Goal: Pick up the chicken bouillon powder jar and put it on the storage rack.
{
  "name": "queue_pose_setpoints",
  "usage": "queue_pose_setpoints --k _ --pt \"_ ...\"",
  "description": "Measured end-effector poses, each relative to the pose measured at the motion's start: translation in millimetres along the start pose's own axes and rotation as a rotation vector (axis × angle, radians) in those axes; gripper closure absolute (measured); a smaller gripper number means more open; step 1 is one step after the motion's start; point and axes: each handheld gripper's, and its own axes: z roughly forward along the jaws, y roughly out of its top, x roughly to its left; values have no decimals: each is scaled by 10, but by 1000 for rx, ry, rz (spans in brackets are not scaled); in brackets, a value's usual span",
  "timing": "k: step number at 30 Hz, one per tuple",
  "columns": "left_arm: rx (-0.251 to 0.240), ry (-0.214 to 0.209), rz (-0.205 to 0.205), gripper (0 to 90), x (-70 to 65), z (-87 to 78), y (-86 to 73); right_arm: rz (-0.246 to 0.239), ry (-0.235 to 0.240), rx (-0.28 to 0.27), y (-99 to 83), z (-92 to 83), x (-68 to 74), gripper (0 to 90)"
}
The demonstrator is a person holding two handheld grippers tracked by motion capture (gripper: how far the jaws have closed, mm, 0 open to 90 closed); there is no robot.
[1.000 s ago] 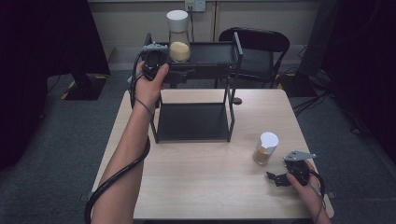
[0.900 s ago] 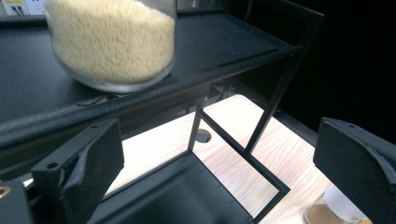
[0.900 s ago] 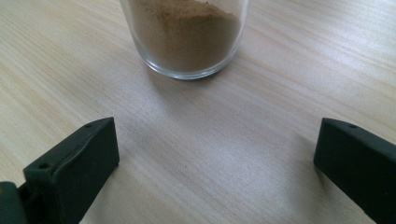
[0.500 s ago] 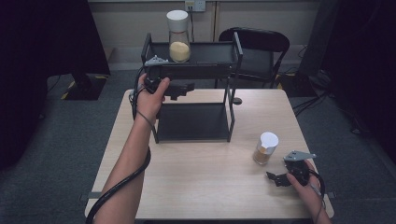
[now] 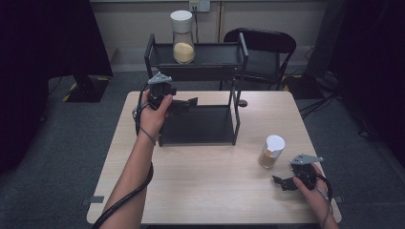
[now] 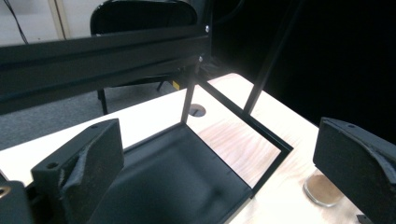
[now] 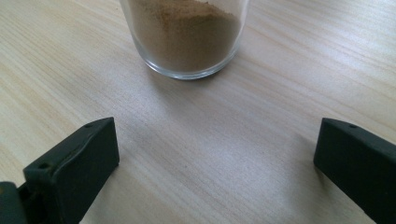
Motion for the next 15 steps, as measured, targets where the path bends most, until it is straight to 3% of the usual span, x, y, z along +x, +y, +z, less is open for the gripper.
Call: queue_pose_setpoints --k 15 --pt "22 -16 -6 12 36 26 -330 -2 0 0 0 0 -1 0"
